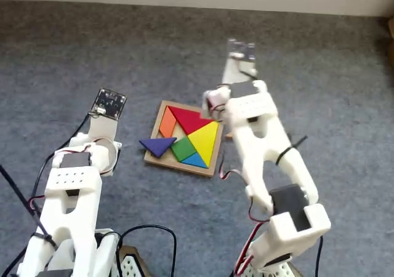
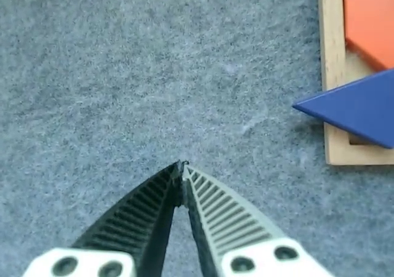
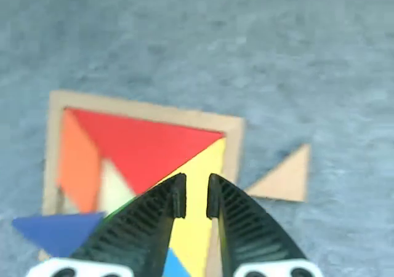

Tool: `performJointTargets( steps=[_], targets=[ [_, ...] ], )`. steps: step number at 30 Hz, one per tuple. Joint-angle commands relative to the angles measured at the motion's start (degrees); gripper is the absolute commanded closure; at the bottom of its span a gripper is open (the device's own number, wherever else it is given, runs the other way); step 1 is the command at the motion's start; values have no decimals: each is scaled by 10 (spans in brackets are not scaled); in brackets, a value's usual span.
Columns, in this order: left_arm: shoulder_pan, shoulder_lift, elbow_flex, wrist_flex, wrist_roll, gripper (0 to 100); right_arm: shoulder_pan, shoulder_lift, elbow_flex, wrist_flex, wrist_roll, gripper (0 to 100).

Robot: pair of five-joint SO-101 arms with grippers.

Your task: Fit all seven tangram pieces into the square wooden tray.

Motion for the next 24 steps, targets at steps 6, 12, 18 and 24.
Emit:
performJointTargets(
  steps=[6, 12, 18, 24],
  targets=[
    [-5, -12, -1, -10, 4, 983, 44, -34, -21, 5, -57, 896],
    [-5, -12, -1, -10, 4, 983, 84, -32, 6, 5, -136, 777],
    [-5, -12, -1, -10, 4, 983, 87, -31, 36, 5, -191, 777],
    [-5, -12, -1, -10, 5, 983, 87, -31, 80, -56, -210, 777]
  ],
)
